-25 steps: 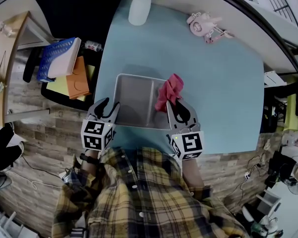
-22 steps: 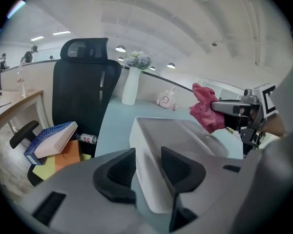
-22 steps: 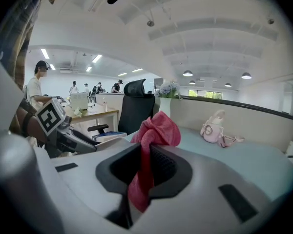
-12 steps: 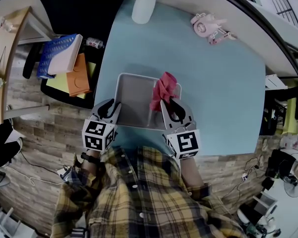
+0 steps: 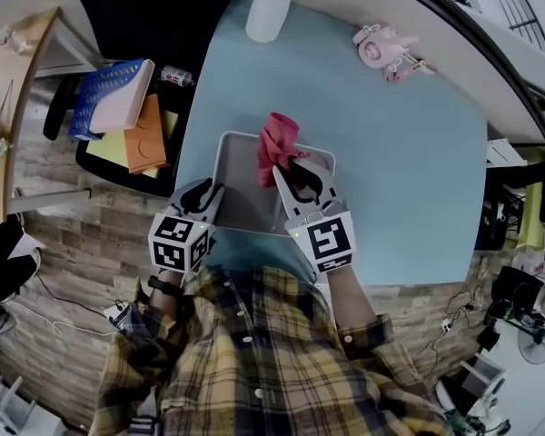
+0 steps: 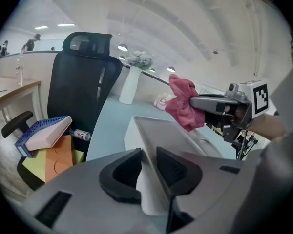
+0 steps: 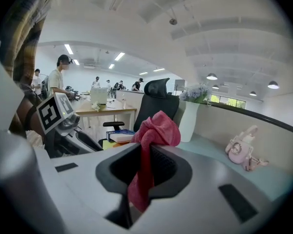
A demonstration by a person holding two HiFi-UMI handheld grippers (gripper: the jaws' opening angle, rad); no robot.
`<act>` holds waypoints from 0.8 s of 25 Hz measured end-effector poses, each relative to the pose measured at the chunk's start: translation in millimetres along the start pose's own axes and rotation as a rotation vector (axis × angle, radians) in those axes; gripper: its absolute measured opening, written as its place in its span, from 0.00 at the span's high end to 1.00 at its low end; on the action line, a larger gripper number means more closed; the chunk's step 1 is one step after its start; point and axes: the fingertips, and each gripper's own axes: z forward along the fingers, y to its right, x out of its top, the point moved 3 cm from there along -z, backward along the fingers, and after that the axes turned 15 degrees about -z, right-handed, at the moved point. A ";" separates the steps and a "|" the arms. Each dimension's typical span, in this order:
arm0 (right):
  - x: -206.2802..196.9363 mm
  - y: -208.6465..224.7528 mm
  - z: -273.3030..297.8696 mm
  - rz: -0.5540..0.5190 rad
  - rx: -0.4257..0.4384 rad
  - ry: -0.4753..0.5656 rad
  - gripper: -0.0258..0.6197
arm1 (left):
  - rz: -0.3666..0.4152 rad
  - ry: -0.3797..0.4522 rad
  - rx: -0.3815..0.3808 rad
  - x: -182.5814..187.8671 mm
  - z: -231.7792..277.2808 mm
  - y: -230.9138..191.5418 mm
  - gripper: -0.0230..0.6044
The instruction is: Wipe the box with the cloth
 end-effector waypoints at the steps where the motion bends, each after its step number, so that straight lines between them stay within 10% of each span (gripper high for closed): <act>1: 2.1 -2.5 6.1 -0.011 0.023 -0.001 0.88 | 0.000 0.002 -0.002 -0.1 -0.1 0.3 0.81; 20: -14.5 -41.4 92.4 -0.180 0.369 -0.199 0.88 | -0.016 0.005 -0.025 0.9 1.0 0.6 0.81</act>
